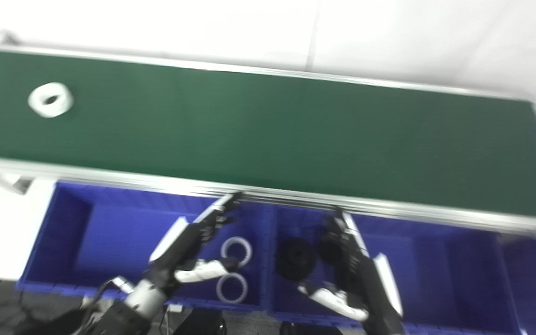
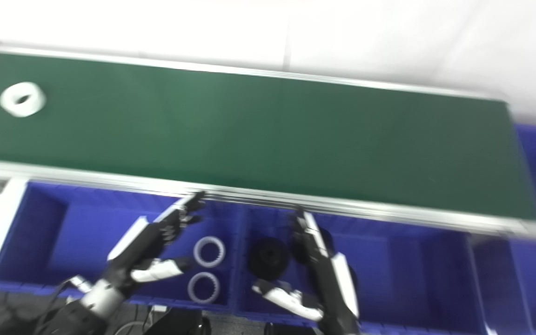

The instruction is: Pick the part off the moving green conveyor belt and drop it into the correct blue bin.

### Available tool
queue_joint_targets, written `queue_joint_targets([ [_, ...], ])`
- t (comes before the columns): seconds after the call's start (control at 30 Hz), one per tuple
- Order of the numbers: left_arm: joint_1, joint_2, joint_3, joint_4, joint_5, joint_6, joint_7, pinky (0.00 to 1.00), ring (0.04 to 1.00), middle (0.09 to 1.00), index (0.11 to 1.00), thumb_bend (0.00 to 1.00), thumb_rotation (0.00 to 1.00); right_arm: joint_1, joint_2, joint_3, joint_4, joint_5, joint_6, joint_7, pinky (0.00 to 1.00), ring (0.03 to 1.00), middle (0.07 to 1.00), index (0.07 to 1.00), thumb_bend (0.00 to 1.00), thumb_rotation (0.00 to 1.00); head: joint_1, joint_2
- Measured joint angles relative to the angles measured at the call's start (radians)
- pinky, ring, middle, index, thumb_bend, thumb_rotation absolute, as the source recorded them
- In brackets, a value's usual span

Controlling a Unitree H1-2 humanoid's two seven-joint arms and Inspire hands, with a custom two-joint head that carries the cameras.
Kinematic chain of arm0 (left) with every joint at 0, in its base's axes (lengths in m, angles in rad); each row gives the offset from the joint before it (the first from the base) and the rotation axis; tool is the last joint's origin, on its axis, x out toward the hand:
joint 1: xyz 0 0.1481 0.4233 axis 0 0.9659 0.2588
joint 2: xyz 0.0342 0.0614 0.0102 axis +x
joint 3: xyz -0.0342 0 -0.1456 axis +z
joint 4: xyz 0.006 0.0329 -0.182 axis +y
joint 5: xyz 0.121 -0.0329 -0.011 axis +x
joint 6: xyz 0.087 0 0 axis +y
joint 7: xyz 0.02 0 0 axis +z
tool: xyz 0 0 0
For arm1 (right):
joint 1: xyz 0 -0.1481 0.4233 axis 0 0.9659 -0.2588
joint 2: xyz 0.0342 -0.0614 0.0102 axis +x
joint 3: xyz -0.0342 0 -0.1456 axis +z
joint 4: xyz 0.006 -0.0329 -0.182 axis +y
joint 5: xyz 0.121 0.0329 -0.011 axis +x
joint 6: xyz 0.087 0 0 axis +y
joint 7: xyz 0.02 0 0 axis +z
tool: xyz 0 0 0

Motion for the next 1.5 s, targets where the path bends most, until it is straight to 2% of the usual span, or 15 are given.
queue_joint_targets([
  [0.07,-0.010,-0.023,-0.008,0.060,-0.004,-0.070,0.000,0.89,0.950,0.959,0.916,0.66,0.55,0.000,-0.002,-0.005,0.015,0.017,-0.009,0.001,0.96,0.953,0.971,1.000,0.85,0.48,0.026,-0.034],
  [0.13,-0.014,-0.048,-0.010,0.093,-0.003,-0.087,0.000,0.87,0.941,0.954,0.909,0.66,0.54,-0.004,-0.002,-0.007,0.036,0.025,-0.015,0.002,0.97,0.954,0.974,1.000,0.85,0.49,0.026,-0.037],
  [0.17,-0.013,-0.055,-0.011,0.091,-0.002,-0.093,0.002,0.86,0.936,0.951,0.906,0.66,0.53,-0.003,-0.002,-0.007,0.040,0.026,-0.015,0.003,0.97,0.956,0.974,1.000,0.85,0.49,0.028,-0.051],
  [0.23,-0.013,-0.060,-0.009,0.087,0.005,-0.111,0.006,0.84,0.926,0.943,0.900,0.66,0.52,-0.004,-0.001,-0.009,0.045,0.026,-0.017,0.003,0.98,0.961,0.975,1.000,0.86,0.50,0.026,-0.052],
  [0.4,-0.012,-0.064,-0.001,0.086,0.044,-0.113,0.027,0.86,0.919,0.927,0.888,0.68,0.51,-0.014,-0.001,-0.012,0.072,0.019,-0.028,0.002,0.97,0.955,0.970,1.000,0.85,0.51,0.006,-0.074],
  [0.5,-0.013,-0.064,-0.001,0.088,0.044,-0.114,0.028,0.85,0.916,0.923,0.882,0.69,0.51,-0.024,0.001,-0.012,0.085,0.015,-0.054,0.002,0.95,0.948,0.961,1.000,0.85,0.49,-0.014,-0.101],
  [0.73,-0.015,-0.058,0.000,0.099,0.058,-0.115,0.030,0.86,0.934,0.934,0.895,0.67,0.51,-0.032,0.010,-0.012,0.103,0.004,-0.060,0.002,0.95,0.947,0.959,1.000,0.87,0.51,-0.037,-0.124],
  [0.8,-0.017,-0.050,0.000,0.105,0.061,-0.117,0.030,0.86,0.931,0.930,0.890,0.67,0.51,-0.032,0.012,-0.012,0.106,-0.001,-0.060,0.001,0.90,0.930,0.947,1.000,0.87,0.51,-0.057,-0.143],
  [1.0,-0.021,-0.047,0.000,0.122,0.061,-0.118,0.047,0.86,0.929,0.925,0.884,0.69,0.52,-0.032,0.026,-0.013,0.126,-0.016,-0.063,-0.002,0.86,0.915,0.938,0.992,0.87,0.51,-0.071,-0.153],
  [1.07,-0.022,-0.047,-0.001,0.123,0.060,-0.118,0.049,0.86,0.935,0.932,0.888,0.68,0.53,-0.032,0.027,-0.014,0.127,-0.016,-0.065,-0.003,0.84,0.908,0.933,0.986,0.87,0.50,-0.083,-0.178],
  [1.13,-0.027,-0.045,-0.002,0.134,0.060,-0.119,0.050,0.86,0.936,0.931,0.886,0.68,0.53,-0.033,0.028,-0.015,0.136,-0.017,-0.078,-0.004,0.82,0.899,0.926,0.983,0.87,0.51,-0.083,-0.178],
  [1.17,-0.030,-0.045,-0.003,0.141,0.060,-0.120,0.051,0.86,0.935,0.931,0.884,0.68,0.53,-0.033,0.029,-0.016,0.142,-0.021,-0.084,-0.005,0.82,0.896,0.923,0.981,0.86,0.51,-0.089,-0.199],
  [1.4,-0.033,-0.044,-0.006,0.152,0.066,-0.120,0.059,0.85,0.938,0.929,0.882,0.67,0.53,-0.041,0.031,-0.021,0.169,-0.027,-0.096,-0.006,0.89,0.907,0.922,0.978,0.86,0.50,-0.086,-0.219],
  [1.5,-0.039,-0.042,-0.009,0.153,0.066,-0.120,0.062,0.83,0.931,0.929,0.876,0.66,0.52,-0.048,0.031,-0.022,0.179,-0.026,-0.110,-0.006,0.85,0.894,0.914,0.974,0.86,0.50,-0.083,-0.222],
])
